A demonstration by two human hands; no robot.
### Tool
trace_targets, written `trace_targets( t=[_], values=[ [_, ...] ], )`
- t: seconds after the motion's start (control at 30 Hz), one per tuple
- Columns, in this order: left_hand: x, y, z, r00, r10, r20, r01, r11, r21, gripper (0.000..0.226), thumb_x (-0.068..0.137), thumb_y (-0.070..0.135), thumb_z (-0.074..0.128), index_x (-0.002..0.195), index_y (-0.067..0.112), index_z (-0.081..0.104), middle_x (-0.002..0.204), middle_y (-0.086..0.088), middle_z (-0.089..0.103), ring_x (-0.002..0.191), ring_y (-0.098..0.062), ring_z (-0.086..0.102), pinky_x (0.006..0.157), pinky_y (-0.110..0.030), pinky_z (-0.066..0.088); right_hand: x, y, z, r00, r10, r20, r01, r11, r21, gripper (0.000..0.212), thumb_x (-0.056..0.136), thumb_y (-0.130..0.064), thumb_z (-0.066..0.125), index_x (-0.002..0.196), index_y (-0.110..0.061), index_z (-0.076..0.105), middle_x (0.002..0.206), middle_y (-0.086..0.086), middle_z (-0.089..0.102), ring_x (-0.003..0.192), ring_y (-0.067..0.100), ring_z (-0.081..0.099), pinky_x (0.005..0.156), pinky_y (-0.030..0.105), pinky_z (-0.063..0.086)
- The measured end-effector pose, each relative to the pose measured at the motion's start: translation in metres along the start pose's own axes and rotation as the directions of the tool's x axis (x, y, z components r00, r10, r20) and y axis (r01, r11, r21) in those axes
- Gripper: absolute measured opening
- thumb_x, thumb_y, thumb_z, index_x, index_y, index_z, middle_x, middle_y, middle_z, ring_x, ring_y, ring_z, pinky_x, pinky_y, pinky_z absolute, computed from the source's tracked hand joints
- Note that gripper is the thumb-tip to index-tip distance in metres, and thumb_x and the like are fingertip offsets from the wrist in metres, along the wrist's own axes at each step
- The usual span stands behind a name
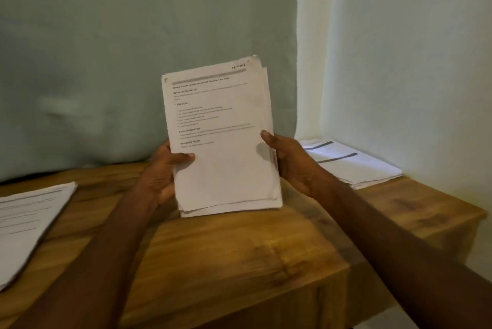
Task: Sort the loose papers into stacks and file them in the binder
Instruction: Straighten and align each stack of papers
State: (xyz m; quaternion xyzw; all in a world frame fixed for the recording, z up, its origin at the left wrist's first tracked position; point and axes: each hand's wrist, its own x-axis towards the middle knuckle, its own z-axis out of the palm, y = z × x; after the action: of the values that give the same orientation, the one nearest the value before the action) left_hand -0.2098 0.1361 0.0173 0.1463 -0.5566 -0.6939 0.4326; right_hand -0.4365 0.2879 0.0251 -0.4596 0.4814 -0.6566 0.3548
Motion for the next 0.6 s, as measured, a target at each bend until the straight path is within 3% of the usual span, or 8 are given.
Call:
trace_targets(
  t=[0.07,0.13,0.2,0.27,0.33,0.4,0.47,0.6],
  values=[
    [-0.008,0.02,-0.033,0.998,0.02,-0.06,-0.016,0.998,0.059,0.051,0.088,-0.018,0.053,0.128,0.012,0.064,0.123,-0.013,0.072,0.108,-0.033,0.071,0.079,-0.043,0.063,0.015,0.0,0.04,1.0,-0.02,-0.021,0.016,0.988,-0.153,0.045,0.087,-0.036,0.079,0.126,-0.015,0.069,0.122,0.006,0.074,0.112,0.027,0.07,0.102,0.048,0.054],
    [-0.011,0.035,-0.065,0.992,0.04,-0.116,-0.029,0.995,0.101,0.049,0.089,-0.015,0.054,0.13,0.011,0.064,0.119,-0.011,0.074,0.103,-0.032,0.073,0.072,-0.039,0.063,0.028,0.004,0.077,0.993,-0.1,-0.061,0.078,0.951,-0.298,0.037,0.09,-0.024,0.077,0.124,-0.012,0.069,0.118,0.002,0.074,0.096,0.012,0.072,0.087,0.028,0.06],
    [-0.01,0.045,-0.093,0.982,0.083,-0.168,-0.062,0.99,0.129,0.049,0.09,-0.013,0.056,0.134,0.009,0.062,0.121,-0.011,0.073,0.109,-0.033,0.071,0.077,-0.039,0.062,0.044,0.011,0.11,0.987,-0.15,-0.063,0.128,0.956,-0.262,0.033,0.09,-0.018,0.077,0.121,-0.008,0.071,0.114,0.003,0.075,0.091,0.009,0.073,0.078,0.019,0.058],
    [-0.008,0.048,-0.12,0.968,0.134,-0.212,-0.1,0.981,0.164,0.048,0.091,-0.008,0.061,0.136,0.01,0.061,0.125,-0.01,0.071,0.116,-0.033,0.067,0.091,-0.045,0.057,0.058,0.019,0.138,0.982,-0.163,-0.094,0.151,0.981,-0.121,0.031,0.087,-0.013,0.08,0.117,-0.005,0.073,0.11,0.008,0.077,0.093,0.018,0.075,0.081,0.027,0.061],
    [-0.008,0.045,-0.139,0.962,0.157,-0.224,-0.105,0.968,0.227,0.048,0.09,-0.001,0.068,0.134,0.015,0.063,0.125,-0.005,0.072,0.114,-0.028,0.069,0.095,-0.048,0.054,0.07,0.03,0.159,0.976,-0.16,-0.15,0.161,0.987,-0.006,0.028,0.086,-0.013,0.081,0.112,-0.004,0.075,0.103,0.009,0.078,0.092,0.023,0.076,0.08,0.033,0.062],
    [-0.006,0.038,-0.157,0.946,0.154,-0.287,-0.082,0.965,0.249,0.044,0.086,0.001,0.074,0.126,0.019,0.068,0.118,0.0,0.075,0.106,-0.024,0.072,0.093,-0.048,0.055,0.083,0.049,0.172,0.977,-0.132,-0.17,0.14,0.989,0.04,0.028,0.088,-0.027,0.08,0.109,-0.009,0.077,0.101,0.007,0.079,0.095,0.027,0.076,0.084,0.04,0.062],
    [-0.003,0.032,-0.168,0.918,0.143,-0.37,-0.088,0.983,0.16,0.04,0.086,-0.003,0.073,0.12,0.018,0.07,0.11,0.001,0.077,0.098,-0.02,0.074,0.089,-0.044,0.057,0.09,0.066,0.177,0.98,-0.092,-0.174,0.104,0.993,0.06,0.033,0.091,-0.04,0.074,0.11,-0.013,0.077,0.104,0.007,0.078,0.099,0.028,0.075,0.09,0.05,0.06],
    [0.002,0.035,-0.183,0.89,0.148,-0.432,-0.127,0.989,0.077,0.04,0.087,-0.008,0.069,0.119,0.017,0.069,0.113,0.001,0.076,0.102,-0.016,0.072,0.085,-0.035,0.055,0.098,0.08,0.173,0.988,-0.08,-0.135,0.092,0.992,0.089,0.025,0.094,-0.029,0.073,0.114,-0.014,0.076,0.108,0.005,0.078,0.101,0.028,0.075,0.094,0.054,0.058]
  ],
)
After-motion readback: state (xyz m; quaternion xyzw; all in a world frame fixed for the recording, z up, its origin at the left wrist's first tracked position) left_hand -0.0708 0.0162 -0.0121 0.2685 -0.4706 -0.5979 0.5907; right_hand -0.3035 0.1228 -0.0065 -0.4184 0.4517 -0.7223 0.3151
